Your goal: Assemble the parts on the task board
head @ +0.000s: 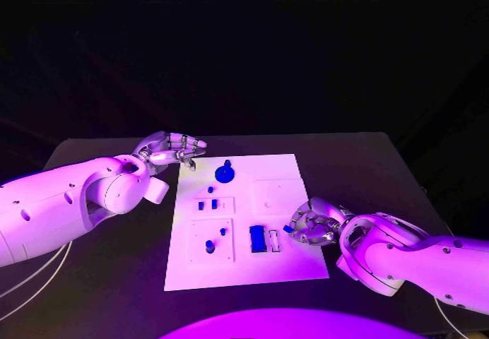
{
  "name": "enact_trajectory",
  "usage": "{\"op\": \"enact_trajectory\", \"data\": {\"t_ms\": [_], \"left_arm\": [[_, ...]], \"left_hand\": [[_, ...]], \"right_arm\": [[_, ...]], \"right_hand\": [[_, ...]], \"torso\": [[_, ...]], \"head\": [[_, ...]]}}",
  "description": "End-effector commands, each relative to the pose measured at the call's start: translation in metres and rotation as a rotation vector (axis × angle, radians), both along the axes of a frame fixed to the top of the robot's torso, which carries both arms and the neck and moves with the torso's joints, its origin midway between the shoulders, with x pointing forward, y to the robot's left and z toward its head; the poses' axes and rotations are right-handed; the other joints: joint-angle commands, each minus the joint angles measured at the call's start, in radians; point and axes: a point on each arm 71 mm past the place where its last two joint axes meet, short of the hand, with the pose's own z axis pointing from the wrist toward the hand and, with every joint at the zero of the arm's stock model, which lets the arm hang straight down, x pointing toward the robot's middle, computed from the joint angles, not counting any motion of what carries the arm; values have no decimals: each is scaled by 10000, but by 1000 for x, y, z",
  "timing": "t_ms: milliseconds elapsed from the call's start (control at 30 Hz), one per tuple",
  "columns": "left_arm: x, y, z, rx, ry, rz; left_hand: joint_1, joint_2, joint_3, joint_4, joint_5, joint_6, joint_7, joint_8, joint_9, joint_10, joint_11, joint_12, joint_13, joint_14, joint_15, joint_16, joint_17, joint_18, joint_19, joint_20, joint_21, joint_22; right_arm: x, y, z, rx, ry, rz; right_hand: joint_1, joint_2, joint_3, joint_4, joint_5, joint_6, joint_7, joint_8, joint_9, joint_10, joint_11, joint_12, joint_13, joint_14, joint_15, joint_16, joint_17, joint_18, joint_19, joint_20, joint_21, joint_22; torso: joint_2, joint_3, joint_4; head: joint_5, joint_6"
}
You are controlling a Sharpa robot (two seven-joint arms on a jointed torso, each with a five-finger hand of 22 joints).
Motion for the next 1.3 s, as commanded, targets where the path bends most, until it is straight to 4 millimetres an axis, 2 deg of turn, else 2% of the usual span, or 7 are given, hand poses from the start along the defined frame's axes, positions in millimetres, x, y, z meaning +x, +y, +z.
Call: {"op": "enact_trajectory", "data": {"t_ms": [33,300,600,1033,1300], "left_arm": [[0,-3,1,-87,-54,-64],[0,-3,1,-77,-50,-60],[0,-3,1,-75,-41,-71],[-1,-3,1,-74,-21,-92],[-1,-3,1,-68,-9,-91]], "left_hand": [[-76,5,-6,37,3,-74,13,22,-10,-83,15,56,-15,-49,4,36,-17,152,10,27,-30,-17],[-76,5,-6,37,3,-74,13,22,-10,-83,15,56,-15,-49,4,36,-17,152,10,27,-30,-17],[-76,5,-6,37,3,-74,13,22,-10,-83,15,56,-15,-49,4,36,-17,152,10,27,-30,-17],[-81,4,-5,50,2,-87,19,23,-13,-90,20,65,-20,-50,8,41,-20,152,19,29,-40,-25],[-84,4,-5,55,2,-93,22,22,-14,-92,22,67,-22,-50,9,42,-21,151,21,30,-42,-28]], "right_arm": [[-1,5,-1,422,367,-126],[1,16,-9,147,879,155],[3,22,-15,-415,1043,343],[3,29,-16,-428,999,503],[2,31,-15,-313,1002,545]], "right_hand": [[-262,-53,-106,154,-46,49,-79,174,331,61,-13,73,487,844,-34,42,1496,-154,77,-19,-4,384],[-674,-209,-505,407,-67,93,-73,128,299,81,-9,97,520,848,-34,48,1516,-159,106,-27,-45,373],[-1250,-328,-1274,1036,-83,184,-63,68,252,170,5,219,652,861,-22,70,1582,-172,171,-21,-33,395],[-1328,-300,-1577,1315,-75,227,-74,58,243,200,-2,263,703,858,-29,67,1576,-169,178,-27,-76,387],[-1292,-243,-1616,1367,-65,264,-94,72,247,246,-16,333,773,861,-36,71,1588,-174,192,-30,-51,403]], "torso": [[0,-7,4],[5,-2,8],[4,2,2],[3,4,-10],[2,2,-2]], "head": [[15,-16],[0,-40],[18,-55],[32,-41],[47,-37]]}}
